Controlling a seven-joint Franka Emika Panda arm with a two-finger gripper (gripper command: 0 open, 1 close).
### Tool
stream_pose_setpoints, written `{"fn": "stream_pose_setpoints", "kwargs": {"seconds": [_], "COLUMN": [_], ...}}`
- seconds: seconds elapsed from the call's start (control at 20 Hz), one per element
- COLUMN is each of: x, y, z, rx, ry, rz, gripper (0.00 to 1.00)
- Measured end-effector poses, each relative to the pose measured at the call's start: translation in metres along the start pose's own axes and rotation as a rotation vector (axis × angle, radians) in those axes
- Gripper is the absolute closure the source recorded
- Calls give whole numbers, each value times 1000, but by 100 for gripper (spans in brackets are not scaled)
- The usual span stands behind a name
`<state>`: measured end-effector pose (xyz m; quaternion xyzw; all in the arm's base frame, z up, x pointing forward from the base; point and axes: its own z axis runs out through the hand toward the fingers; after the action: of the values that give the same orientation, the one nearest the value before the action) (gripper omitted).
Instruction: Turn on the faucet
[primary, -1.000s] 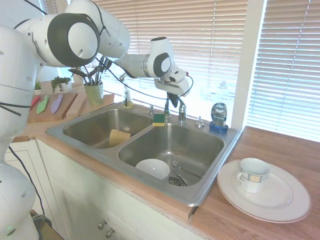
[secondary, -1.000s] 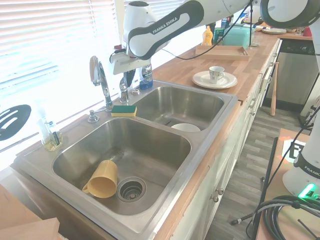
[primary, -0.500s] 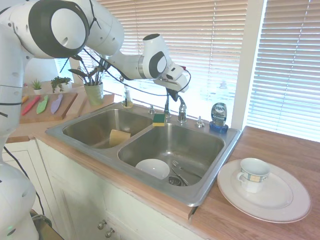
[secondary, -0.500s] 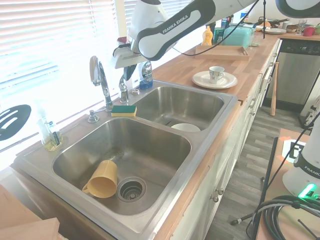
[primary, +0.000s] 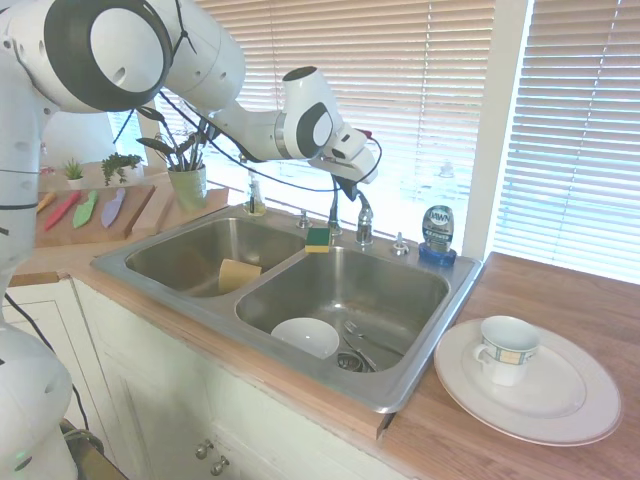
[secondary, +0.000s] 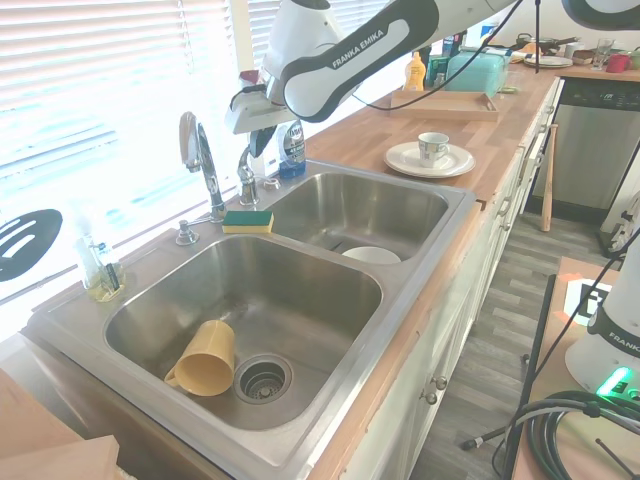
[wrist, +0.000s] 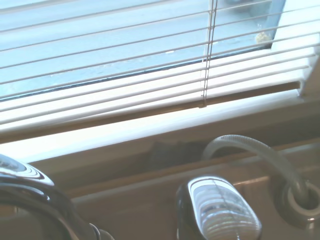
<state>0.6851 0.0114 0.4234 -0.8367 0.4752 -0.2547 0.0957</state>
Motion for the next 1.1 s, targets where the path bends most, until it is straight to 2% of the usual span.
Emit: {"fn": "stream_pose_setpoints", "kwargs": {"seconds": [0.05,0.35,0.5,0.75,1.1], "x": [-1,-11,-13,-27,-59], "y": [3,35,52,91,145], "z": [2,25,33,42,-8], "rx": [-14,-222,-298,-378,-416], "ry": [-8,-136,-189,-253,-328], "rz": [3,35,36,39,-7], "gripper": [100,100,100,100,100]}}
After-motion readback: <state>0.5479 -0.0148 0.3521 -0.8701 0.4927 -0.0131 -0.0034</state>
